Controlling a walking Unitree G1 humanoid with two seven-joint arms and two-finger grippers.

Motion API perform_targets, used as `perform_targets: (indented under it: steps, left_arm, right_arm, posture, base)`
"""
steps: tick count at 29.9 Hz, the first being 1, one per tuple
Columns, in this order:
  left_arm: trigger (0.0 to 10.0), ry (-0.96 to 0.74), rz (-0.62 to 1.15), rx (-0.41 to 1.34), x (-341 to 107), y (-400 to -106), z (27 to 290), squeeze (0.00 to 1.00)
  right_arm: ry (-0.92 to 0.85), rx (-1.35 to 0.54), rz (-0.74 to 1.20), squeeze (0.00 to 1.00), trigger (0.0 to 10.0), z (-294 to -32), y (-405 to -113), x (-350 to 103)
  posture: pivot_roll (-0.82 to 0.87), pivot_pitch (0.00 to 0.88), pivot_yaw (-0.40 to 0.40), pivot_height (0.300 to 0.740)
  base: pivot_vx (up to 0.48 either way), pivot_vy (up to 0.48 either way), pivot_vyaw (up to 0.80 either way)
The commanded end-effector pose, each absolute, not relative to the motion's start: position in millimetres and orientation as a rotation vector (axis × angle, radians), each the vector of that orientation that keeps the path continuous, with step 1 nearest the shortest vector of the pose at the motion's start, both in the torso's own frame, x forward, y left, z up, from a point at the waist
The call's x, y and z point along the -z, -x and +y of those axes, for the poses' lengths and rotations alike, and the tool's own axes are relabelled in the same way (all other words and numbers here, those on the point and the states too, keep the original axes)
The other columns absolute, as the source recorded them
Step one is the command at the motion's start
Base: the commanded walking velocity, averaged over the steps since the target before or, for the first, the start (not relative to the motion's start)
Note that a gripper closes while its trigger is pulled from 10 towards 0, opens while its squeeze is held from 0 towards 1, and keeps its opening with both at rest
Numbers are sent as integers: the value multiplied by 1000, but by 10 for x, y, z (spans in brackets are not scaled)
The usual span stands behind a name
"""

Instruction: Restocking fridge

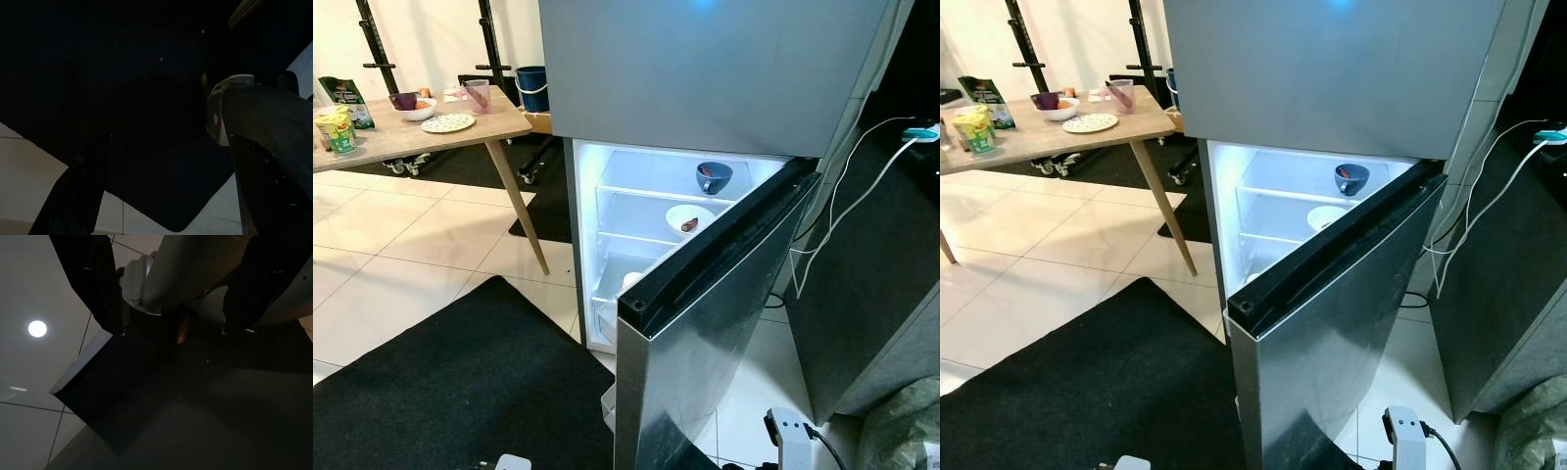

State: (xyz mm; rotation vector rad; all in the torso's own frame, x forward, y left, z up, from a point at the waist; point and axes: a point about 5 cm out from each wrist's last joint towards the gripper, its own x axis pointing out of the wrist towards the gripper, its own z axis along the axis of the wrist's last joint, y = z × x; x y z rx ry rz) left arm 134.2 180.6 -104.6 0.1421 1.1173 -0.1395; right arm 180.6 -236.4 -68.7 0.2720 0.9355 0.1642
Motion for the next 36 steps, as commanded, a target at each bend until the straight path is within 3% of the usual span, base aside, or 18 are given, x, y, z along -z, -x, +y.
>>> perform_targets:
  steps: [1, 22, 36]
  left_arm:
    - [10000, -160, 1126, 142, 1051, -1335, 1800, 0]
    - [10000, -171, 1136, 142, 1058, -1320, 1796, 0]
    - [10000, -170, 1139, 142, 1060, -1317, 1791, 0]
  right_arm:
    - [-254, -166, 968, 0, 10000, -2366, -1743, 720]
    - [-223, -191, 1020, 0, 10000, -2360, -1637, 770]
    - [-209, -197, 1028, 0, 10000, -2374, -1632, 768]
  posture:
    - [-63, 0, -9, 740]
    - [-66, 0, -11, 740]
    - [-68, 0, -13, 740]
  base:
    - [0, 0, 0]
    - [0, 0, 0]
    - [-270, 0, 0]
